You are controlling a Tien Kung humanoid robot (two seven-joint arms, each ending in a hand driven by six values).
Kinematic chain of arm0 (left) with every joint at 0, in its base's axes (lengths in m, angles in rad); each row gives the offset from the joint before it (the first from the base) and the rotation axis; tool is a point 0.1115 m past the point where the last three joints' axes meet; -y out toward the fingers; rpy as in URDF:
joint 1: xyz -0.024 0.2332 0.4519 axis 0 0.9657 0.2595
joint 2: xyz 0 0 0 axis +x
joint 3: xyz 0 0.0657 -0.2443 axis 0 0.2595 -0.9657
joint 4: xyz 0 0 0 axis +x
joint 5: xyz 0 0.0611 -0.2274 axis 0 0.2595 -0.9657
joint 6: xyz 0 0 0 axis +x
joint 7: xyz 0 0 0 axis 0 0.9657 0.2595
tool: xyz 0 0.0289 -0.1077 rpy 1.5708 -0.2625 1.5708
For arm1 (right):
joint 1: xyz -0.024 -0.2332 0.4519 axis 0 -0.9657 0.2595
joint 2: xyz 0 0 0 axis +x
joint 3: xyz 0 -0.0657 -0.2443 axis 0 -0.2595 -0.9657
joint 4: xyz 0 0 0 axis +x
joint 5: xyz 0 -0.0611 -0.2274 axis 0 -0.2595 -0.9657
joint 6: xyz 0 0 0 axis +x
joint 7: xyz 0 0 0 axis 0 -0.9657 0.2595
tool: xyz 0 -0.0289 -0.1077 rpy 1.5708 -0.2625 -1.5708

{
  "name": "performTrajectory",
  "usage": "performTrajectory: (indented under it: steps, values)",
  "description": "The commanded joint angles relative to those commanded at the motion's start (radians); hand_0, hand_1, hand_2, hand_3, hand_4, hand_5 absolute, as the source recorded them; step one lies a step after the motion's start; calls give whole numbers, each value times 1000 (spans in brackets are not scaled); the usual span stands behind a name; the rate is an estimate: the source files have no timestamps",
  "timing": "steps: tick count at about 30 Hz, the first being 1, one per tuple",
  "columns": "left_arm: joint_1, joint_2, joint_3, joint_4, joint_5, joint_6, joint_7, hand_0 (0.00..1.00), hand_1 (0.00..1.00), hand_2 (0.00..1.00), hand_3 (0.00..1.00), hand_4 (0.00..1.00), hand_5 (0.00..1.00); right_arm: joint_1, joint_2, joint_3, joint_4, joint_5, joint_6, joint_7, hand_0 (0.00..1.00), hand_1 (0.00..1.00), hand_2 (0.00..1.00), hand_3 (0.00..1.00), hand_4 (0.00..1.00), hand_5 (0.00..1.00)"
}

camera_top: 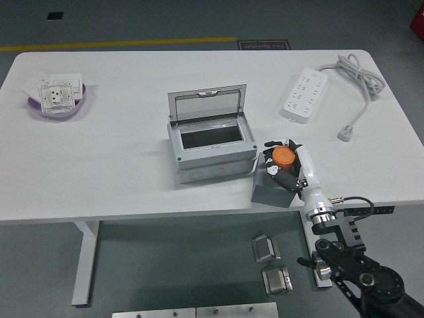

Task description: Pick up the cylinder from the cube,place it in the box,flap close box

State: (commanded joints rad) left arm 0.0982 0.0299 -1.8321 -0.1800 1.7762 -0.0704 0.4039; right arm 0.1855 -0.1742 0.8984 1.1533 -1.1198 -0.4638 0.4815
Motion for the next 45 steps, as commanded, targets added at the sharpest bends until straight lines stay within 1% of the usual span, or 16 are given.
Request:
performTrajectory:
  steps: [4,5,13,16,18,21,26,30,34,35,40,41,45]
  values:
    - [0,-1,2,0,-4,2,-8,772,807,825,932,626,163,7,0,5,1,-27,-10,-11,509,390,426,288,2,2]
    - [1,-1,2,0,-5,2,-10,769,799,815,927,626,164,11,0,6,1,-36,-12,-15,517,360,416,275,2,2]
    - [1,0,14,0,-13,6,-21,764,793,806,921,625,168,37,1,10,0,-72,-17,-31,524,368,413,264,2,2]
    - [2,0,9,0,-5,7,-22,764,793,806,921,625,168,60,-2,-1,-1,-82,-18,-44,524,368,413,264,2,2]
    - [3,0,2,0,4,7,-21,765,791,804,918,623,167,87,-3,-12,0,-113,-20,-69,532,373,422,262,2,2]
    - [4,1,-8,0,17,7,-20,765,791,804,918,623,167,139,-3,-31,5,-177,-15,-128,532,373,422,262,2,2]
    - [6,7,-21,0,31,8,-19,764,788,802,910,623,167,238,7,-74,2,-309,31,-244,533,378,424,258,2,2]
    - [4,9,-21,0,33,9,-18,762,788,800,909,624,171,322,30,-118,-33,-420,79,-342,525,368,422,251,2,2]
    - [3,12,-20,0,35,11,-17,762,788,800,909,624,171,410,58,-164,-96,-522,115,-431,525,368,422,251,2,2]
    - [2,13,-20,0,37,11,-17,759,786,798,907,621,174,426,64,-172,-110,-540,120,-443,473,330,418,248,2,2]
    - [0,17,-21,0,42,12,-16,759,786,798,907,621,174,500,90,-215,-190,-589,139,-468,473,330,418,248,2,2]
    - [0,17,-21,0,42,12,-16,759,785,798,905,619,176,510,93,-223,-202,-589,140,-469,272,285,417,250,2,2]
    - [-5,19,-11,0,37,12,-17,759,785,798,905,619,176,552,102,-276,-252,-566,147,-465,272,285,417,250,2,2]
